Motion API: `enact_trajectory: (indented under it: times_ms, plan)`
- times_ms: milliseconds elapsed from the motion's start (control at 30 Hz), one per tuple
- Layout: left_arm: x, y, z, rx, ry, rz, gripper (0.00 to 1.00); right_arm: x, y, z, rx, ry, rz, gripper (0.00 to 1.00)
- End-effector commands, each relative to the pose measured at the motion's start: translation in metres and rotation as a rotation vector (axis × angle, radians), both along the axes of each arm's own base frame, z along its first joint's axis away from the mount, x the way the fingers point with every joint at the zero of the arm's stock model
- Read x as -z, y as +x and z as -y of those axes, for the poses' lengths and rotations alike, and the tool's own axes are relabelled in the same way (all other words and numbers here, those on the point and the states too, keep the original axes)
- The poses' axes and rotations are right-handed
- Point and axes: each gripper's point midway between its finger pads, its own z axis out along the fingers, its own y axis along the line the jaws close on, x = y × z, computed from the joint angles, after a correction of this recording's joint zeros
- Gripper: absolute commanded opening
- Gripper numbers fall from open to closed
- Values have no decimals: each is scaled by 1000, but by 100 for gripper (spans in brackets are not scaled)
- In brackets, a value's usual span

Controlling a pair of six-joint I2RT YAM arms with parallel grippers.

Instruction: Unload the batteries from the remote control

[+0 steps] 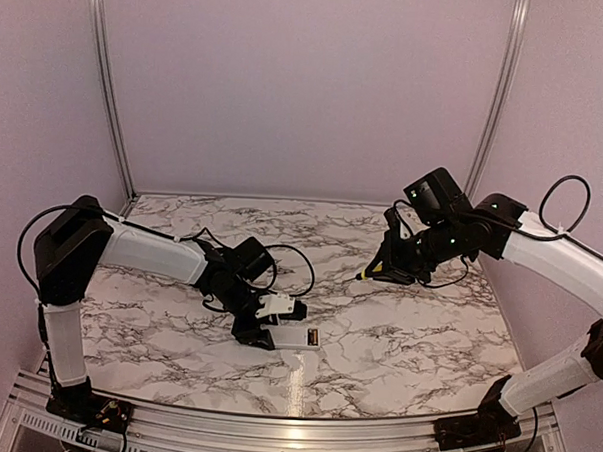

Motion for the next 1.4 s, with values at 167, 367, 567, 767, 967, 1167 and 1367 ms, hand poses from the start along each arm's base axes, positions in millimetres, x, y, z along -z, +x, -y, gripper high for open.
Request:
enact_trajectory:
  times_ms: [167,367,567,767,967,1167,1367]
  plan:
    - [-22,-30,19,-112,-101,-51,47,12,-14,-5,-82,2,-66,0]
    - [-22,-32,16,-159,-160,-19,68,12,-14,-6,-95,4,-65,0]
    - [-25,-25,18,-207,-199,6,99,12,-12,-7,-100,-8,-61,0]
    - [-88,-5,26,-348,-446,88,99,9,-7,-5,-89,-22,-36,0]
    - [-140,-6,21,-318,-685,-47,99,10,-1,-3,-77,-40,-15,0]
    - [-181,60,-4,-637,-809,-163,99,10,4,-2,-71,-59,7,0]
    - [-207,118,-33,-848,-834,-239,99,8,11,-2,-65,-71,34,0]
